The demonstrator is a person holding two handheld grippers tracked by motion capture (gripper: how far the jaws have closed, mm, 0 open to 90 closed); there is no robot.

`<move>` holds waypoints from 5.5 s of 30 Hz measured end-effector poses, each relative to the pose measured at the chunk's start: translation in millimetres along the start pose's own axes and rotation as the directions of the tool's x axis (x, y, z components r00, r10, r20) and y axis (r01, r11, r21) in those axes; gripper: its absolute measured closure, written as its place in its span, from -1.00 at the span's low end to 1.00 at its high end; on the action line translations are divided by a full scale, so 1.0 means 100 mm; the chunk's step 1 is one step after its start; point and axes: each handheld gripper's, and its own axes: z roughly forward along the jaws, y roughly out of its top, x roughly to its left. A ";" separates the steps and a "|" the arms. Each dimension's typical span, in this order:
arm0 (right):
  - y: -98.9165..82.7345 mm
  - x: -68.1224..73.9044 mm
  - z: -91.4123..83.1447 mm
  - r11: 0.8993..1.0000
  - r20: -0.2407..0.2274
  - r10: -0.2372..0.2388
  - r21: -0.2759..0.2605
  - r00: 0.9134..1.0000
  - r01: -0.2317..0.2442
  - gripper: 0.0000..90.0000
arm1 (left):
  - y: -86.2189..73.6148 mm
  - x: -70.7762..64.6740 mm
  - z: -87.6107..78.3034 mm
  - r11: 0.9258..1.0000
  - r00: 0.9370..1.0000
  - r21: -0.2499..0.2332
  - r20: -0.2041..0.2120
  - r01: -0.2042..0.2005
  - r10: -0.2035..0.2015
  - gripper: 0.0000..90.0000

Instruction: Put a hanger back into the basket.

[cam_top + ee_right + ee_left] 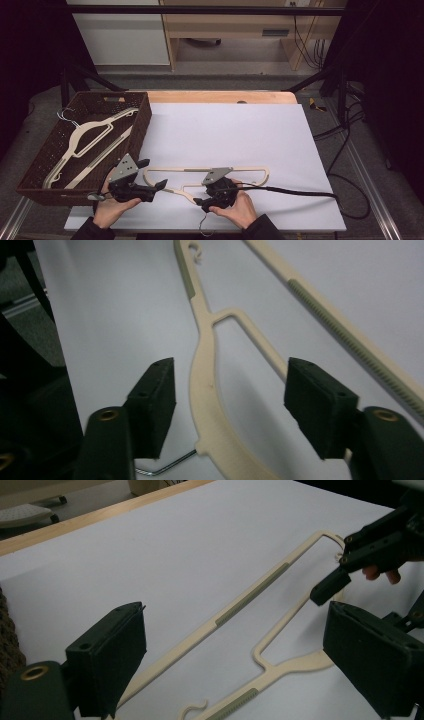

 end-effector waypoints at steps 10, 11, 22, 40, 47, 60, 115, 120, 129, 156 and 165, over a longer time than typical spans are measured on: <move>-0.04 0.06 0.22 0.996 -0.062 -0.044 0.077 0.997 0.049 0.38 | 0.00 0.00 0.01 1.000 1.000 0.004 0.006 -0.001 0.001 -0.78; -0.04 0.07 0.23 0.995 -0.070 -0.037 0.088 0.997 0.043 0.43 | 0.00 0.00 0.02 1.000 1.000 0.006 0.009 -0.001 0.001 -0.78; -0.04 0.11 0.25 0.988 -0.036 -0.109 0.107 0.993 0.112 0.59 | -0.02 -0.01 0.04 1.000 1.000 0.023 0.010 -0.015 0.015 -0.78; 0.06 0.03 0.08 0.991 -0.112 -0.102 0.080 0.988 0.111 0.62 | -0.19 -0.20 0.41 0.956 0.975 0.203 0.120 -0.211 0.189 -0.69; 0.11 0.01 0.00 0.992 -0.118 -0.096 0.066 0.988 0.104 0.63 | -0.25 -0.24 0.55 0.912 0.948 0.263 0.134 -0.315 0.288 -0.49; 0.12 0.00 -0.04 0.993 -0.133 -0.097 0.054 0.986 0.105 0.63 | -0.24 -0.40 0.75 0.805 0.858 0.299 0.141 -0.513 0.494 0.23; -0.63 -0.92 -1.48 0.886 0.246 0.279 -0.438 0.928 -0.150 -0.88 | 0.27 -0.15 0.66 0.829 0.886 0.312 0.151 -0.464 0.438 0.90; -0.64 -0.91 -1.49 0.888 0.244 0.276 -0.434 0.930 -0.150 -0.89 | 0.32 -0.11 0.56 0.901 0.938 0.268 0.147 -0.342 0.313 0.90; -0.64 -0.90 -1.46 0.898 0.244 0.264 -0.416 0.933 -0.145 -0.88 | 0.36 -0.02 0.41 0.953 0.974 0.207 0.096 -0.220 0.204 0.90; -0.65 -0.91 -1.53 0.888 0.244 0.266 -0.437 0.933 -0.139 -0.90 | 0.61 0.27 -0.35 0.992 0.995 -0.088 0.029 -0.091 0.094 0.90; -0.67 -0.94 -1.64 0.878 0.271 0.292 -0.456 0.917 -0.145 -0.96 | 0.78 0.42 -0.72 0.982 0.997 -0.181 0.034 -0.057 0.064 0.90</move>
